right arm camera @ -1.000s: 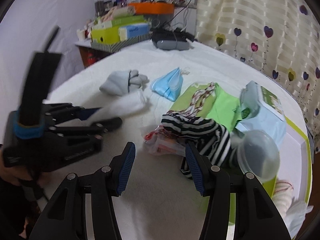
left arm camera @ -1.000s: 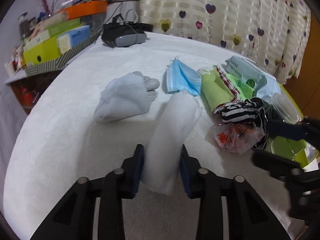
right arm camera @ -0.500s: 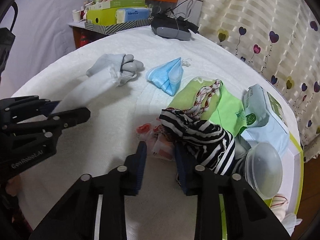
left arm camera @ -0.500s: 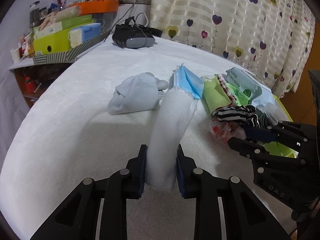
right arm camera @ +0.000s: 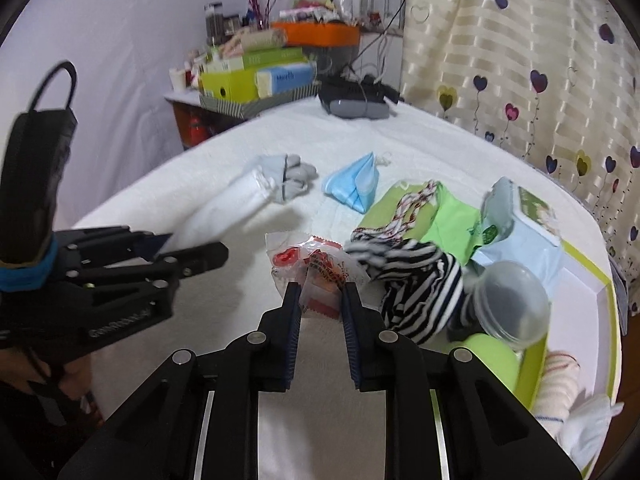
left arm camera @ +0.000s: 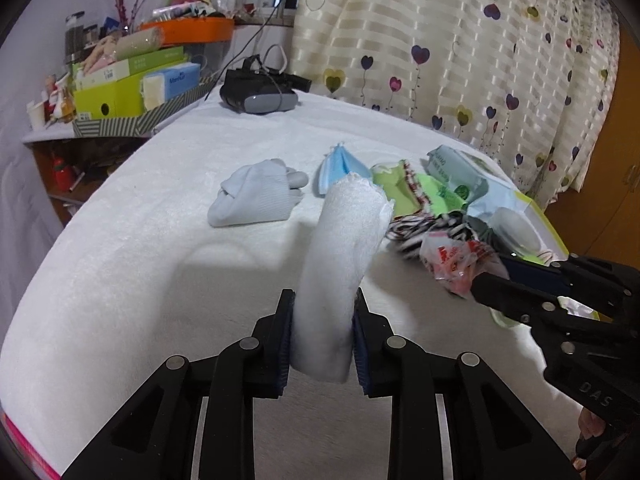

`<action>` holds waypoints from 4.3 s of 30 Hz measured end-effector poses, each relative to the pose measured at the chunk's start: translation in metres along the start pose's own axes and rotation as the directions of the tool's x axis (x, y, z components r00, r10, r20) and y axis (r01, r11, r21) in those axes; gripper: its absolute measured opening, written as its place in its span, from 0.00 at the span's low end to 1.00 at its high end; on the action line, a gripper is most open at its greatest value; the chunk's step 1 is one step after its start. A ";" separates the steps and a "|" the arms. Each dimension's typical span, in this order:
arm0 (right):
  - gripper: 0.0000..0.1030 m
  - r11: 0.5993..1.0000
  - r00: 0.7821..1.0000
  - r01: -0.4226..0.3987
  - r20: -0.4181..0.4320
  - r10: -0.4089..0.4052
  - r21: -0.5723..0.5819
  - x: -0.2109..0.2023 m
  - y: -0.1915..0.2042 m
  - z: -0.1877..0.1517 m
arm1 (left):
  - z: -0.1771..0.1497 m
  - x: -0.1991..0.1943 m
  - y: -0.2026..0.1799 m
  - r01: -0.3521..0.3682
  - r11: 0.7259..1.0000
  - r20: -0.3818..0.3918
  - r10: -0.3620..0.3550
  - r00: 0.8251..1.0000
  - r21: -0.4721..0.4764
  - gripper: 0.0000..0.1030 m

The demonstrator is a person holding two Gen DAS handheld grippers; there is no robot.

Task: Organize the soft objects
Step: 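Grasp the clear bag of red items with the right gripper while the left holds the towel, then carry the towel in the left gripper while the right drops the bag into the box, then lower the towel into the box and open the left gripper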

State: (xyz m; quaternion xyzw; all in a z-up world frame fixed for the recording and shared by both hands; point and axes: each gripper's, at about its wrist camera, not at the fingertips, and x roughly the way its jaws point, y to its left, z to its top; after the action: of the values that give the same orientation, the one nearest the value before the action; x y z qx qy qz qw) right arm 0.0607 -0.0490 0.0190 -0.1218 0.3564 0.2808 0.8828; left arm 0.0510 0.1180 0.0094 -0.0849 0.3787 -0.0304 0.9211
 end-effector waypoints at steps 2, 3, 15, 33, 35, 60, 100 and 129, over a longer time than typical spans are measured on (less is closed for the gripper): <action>0.20 1.000 1.000 0.001 0.025 -0.001 0.011 -0.011 -0.003 -0.001 | 0.000 -0.005 -0.005 -0.001 1.000 0.012 0.001 1.000 -0.001 0.24; 0.20 1.000 0.999 0.000 0.039 -0.001 0.018 -0.017 -0.004 -0.001 | 0.001 -0.010 -0.008 -0.004 1.000 0.024 0.004 1.000 0.001 0.24; 0.20 0.998 0.989 0.002 0.145 -0.012 0.063 -0.064 -0.018 -0.010 | 0.005 -0.036 -0.049 0.010 0.999 0.081 -0.013 0.997 0.045 0.24; 0.21 0.991 0.980 0.020 0.195 -0.046 0.133 -0.093 -0.046 -0.027 | 0.008 -0.042 -0.095 0.051 0.993 0.084 -0.061 0.995 0.110 0.24; 0.21 0.989 0.978 0.028 0.200 -0.056 0.145 -0.097 -0.051 -0.030 | 0.009 -0.040 -0.102 0.059 0.991 0.082 -0.069 0.994 0.120 0.24; 0.21 0.886 0.946 0.228 0.122 -0.299 0.404 -0.124 -0.191 -0.084 | 0.031 0.002 -0.226 0.202 0.935 0.009 -0.214 0.977 0.290 0.24; 0.29 0.861 0.973 0.179 0.047 -0.228 0.476 -0.108 -0.233 -0.135 | 0.040 0.083 -0.299 0.227 0.907 -0.109 -0.201 0.973 0.356 0.38; 0.49 0.879 0.963 0.212 0.061 -0.262 0.426 -0.120 -0.182 -0.117 | 0.017 0.005 -0.227 0.230 0.931 -0.031 -0.231 0.973 0.285 0.38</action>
State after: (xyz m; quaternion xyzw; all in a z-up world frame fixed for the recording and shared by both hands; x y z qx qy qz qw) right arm 0.0302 -0.2947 0.0215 0.0428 0.3378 0.0946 0.9355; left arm 0.0685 -0.1037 0.0585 0.0056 0.3564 -0.1926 0.9143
